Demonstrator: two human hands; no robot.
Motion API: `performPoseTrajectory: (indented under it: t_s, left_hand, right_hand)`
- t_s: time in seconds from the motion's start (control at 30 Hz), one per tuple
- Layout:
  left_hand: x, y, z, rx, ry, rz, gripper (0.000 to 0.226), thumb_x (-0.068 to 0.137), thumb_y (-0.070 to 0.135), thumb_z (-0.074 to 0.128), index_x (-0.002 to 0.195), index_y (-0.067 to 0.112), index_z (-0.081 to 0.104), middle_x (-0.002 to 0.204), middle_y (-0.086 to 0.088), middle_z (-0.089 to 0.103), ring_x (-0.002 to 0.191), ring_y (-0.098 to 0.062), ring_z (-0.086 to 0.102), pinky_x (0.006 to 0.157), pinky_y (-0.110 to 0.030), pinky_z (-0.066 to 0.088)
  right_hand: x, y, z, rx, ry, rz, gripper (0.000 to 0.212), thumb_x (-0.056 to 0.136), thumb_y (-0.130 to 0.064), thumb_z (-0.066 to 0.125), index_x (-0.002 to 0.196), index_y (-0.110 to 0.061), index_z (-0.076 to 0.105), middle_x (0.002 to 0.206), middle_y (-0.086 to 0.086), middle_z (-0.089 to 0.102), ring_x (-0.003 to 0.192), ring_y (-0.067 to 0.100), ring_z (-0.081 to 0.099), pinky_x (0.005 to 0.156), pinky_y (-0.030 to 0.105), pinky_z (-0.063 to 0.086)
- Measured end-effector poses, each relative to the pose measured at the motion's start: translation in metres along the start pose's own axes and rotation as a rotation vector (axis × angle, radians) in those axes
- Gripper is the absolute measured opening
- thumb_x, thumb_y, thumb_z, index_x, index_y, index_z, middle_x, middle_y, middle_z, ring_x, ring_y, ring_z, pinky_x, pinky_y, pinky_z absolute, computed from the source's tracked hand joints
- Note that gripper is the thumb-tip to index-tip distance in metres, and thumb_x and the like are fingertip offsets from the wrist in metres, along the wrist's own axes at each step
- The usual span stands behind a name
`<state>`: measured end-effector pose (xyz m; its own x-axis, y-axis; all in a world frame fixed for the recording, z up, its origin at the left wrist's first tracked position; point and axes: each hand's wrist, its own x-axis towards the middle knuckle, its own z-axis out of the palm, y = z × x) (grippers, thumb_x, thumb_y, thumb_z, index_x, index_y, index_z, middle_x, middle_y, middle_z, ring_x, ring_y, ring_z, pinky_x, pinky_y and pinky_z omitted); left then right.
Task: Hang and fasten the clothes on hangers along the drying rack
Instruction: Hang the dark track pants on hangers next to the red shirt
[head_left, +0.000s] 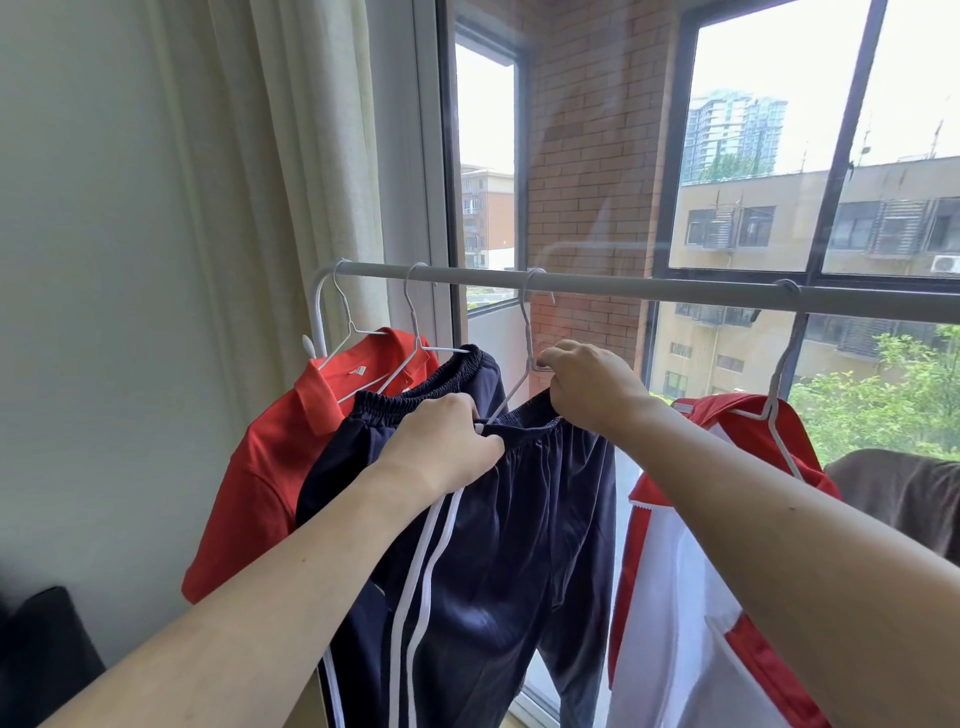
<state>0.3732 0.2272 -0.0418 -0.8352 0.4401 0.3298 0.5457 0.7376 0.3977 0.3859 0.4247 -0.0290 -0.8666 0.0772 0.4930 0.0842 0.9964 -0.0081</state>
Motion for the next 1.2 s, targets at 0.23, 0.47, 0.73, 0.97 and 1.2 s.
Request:
performPoseTrajectory:
  t_s: [0.23, 0.47, 0.73, 0.97, 1.2]
  left_hand:
    - [-0.001, -0.001, -0.003, 0.017, 0.004, -0.002, 0.025, 0.083, 0.039, 0.062, 0.096, 0.017, 0.064, 0.098, -0.001, 0.068, 0.096, -0.027, 0.063, 0.076, -0.032, 0.046]
    - [-0.003, 0.002, -0.007, 0.036, -0.012, -0.004, 0.029, 0.084, 0.042, 0.061, 0.095, 0.015, 0.064, 0.094, -0.001, 0.068, 0.093, -0.026, 0.063, 0.078, -0.034, 0.049]
    - [-0.004, 0.008, -0.021, -0.001, 0.063, 0.035, 0.037, 0.09, 0.048, 0.056, 0.105, 0.014, 0.057, 0.1, -0.003, 0.064, 0.095, -0.027, 0.061, 0.081, -0.036, 0.049]
    - [-0.008, 0.016, -0.041, 0.05, 0.112, 0.168, 0.029, 0.094, 0.042, 0.049, 0.105, 0.015, 0.05, 0.112, -0.005, 0.054, 0.1, -0.024, 0.05, 0.081, -0.034, 0.041]
    - [-0.026, 0.037, -0.055, 0.047, 0.138, 0.318, 0.048, 0.092, 0.039, 0.049, 0.129, 0.009, 0.052, 0.13, -0.011, 0.055, 0.12, -0.03, 0.049, 0.103, -0.043, 0.042]
  right_hand:
    - [0.001, -0.004, -0.003, -0.003, 0.0, 0.003, 0.043, 0.086, -0.005, 0.043, 0.125, -0.013, 0.06, 0.125, 0.006, 0.062, 0.11, 0.029, 0.06, 0.092, 0.039, 0.049]
    - [-0.003, -0.007, -0.006, -0.011, -0.008, 0.01, 0.045, 0.087, -0.005, 0.043, 0.127, -0.013, 0.059, 0.127, 0.006, 0.061, 0.112, 0.029, 0.059, 0.094, 0.039, 0.049]
    - [-0.016, -0.009, -0.024, -0.04, 0.0, 0.075, 0.037, 0.087, -0.011, 0.045, 0.122, -0.009, 0.057, 0.121, 0.009, 0.061, 0.111, 0.029, 0.057, 0.097, 0.039, 0.047]
    - [-0.051, -0.025, -0.062, -0.052, 0.025, 0.186, 0.037, 0.089, -0.014, 0.044, 0.124, -0.007, 0.053, 0.12, 0.009, 0.057, 0.114, 0.029, 0.054, 0.098, 0.038, 0.045]
    - [-0.106, -0.051, -0.111, -0.12, 0.056, 0.247, 0.04, 0.087, -0.013, 0.044, 0.125, -0.005, 0.052, 0.119, 0.01, 0.058, 0.112, 0.028, 0.054, 0.097, 0.04, 0.047]
